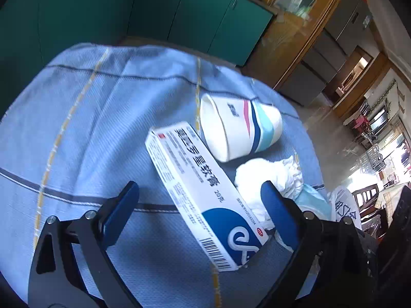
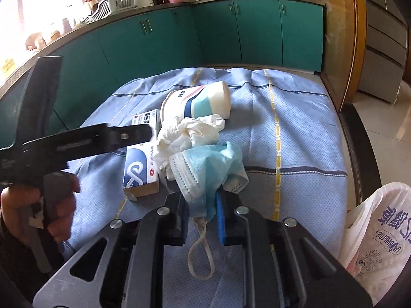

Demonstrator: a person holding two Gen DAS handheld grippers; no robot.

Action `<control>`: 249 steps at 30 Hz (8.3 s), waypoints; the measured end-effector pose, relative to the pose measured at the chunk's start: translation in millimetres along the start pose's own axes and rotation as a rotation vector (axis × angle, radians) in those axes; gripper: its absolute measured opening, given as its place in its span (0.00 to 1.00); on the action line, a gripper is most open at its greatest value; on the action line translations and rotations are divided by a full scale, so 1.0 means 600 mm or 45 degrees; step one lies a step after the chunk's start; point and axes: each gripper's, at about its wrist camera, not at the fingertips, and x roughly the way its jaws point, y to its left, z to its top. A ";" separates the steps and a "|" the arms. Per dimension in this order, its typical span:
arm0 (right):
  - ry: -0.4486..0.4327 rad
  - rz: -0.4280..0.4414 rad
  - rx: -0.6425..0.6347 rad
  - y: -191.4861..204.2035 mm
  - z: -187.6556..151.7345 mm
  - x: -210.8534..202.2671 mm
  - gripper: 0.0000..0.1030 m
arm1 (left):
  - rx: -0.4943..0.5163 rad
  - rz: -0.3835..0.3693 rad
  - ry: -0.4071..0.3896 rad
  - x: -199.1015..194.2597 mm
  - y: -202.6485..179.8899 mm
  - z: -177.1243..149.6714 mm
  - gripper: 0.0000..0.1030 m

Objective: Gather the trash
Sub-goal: 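Grasp the blue face mask with the right gripper while the left gripper grasps the ointment box, then carry the ointment box and mask over the wastebasket and open both grippers, then move both open grippers back over the table toward the cup and tissue, then grasp the white tissue with the right gripper while the left gripper grasps the paper cup, then carry the tissue and paper cup over the wastebasket and open both grippers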

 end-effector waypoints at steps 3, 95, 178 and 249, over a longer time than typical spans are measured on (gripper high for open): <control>-0.007 -0.004 0.004 -0.004 -0.001 -0.004 0.18 | 0.051 0.055 -0.005 0.009 -0.019 -0.007 0.94; -0.470 -0.682 0.463 -0.230 -0.221 -0.367 0.23 | 0.815 -0.279 -0.326 -0.103 -0.358 -0.184 0.44; -0.040 -0.133 -0.066 -0.034 -0.012 -0.047 0.44 | 0.265 -0.242 -0.090 0.066 -0.071 0.034 0.48; -0.522 -0.770 0.531 -0.237 -0.283 -0.400 0.44 | 0.972 -0.253 -0.347 -0.002 -0.549 -0.284 0.18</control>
